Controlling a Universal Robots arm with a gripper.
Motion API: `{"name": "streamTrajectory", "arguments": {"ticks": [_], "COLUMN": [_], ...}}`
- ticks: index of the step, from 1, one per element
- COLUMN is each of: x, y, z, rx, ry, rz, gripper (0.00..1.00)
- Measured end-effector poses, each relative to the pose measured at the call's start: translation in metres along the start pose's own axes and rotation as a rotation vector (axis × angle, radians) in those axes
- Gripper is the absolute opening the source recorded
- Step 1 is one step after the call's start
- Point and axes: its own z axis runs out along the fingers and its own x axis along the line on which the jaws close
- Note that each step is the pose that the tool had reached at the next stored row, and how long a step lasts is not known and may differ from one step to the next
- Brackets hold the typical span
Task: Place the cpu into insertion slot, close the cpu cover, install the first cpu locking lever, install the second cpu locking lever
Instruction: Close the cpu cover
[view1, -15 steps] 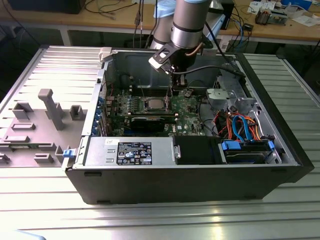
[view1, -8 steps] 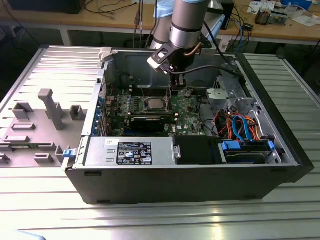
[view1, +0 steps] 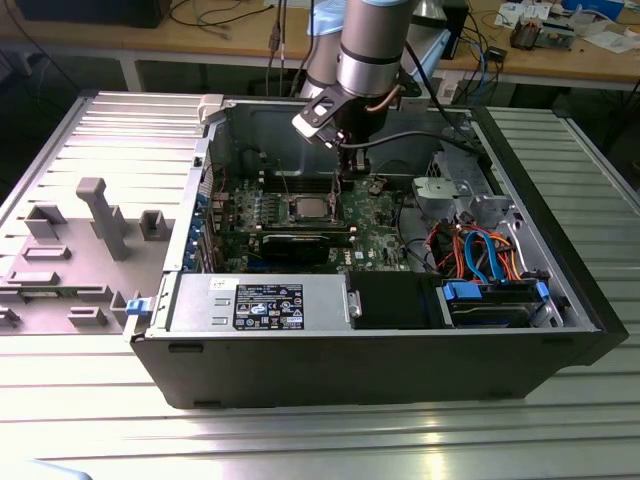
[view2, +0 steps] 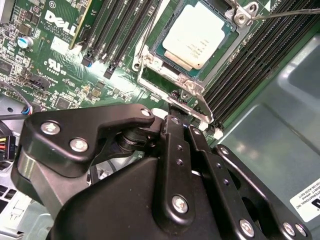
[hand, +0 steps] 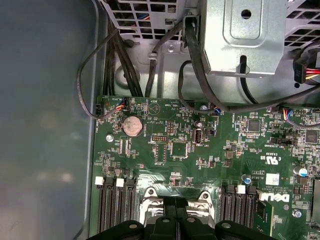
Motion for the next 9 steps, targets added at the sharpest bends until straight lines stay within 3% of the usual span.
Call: {"name": "streamTrajectory", "arguments": {"ticks": [9], "x": [0.0002], "y": [-0.0025], "z": [0.0002], "rx": [0.0], "ry": [0.0], "rz": [0.0], "gripper": [0.11]}}
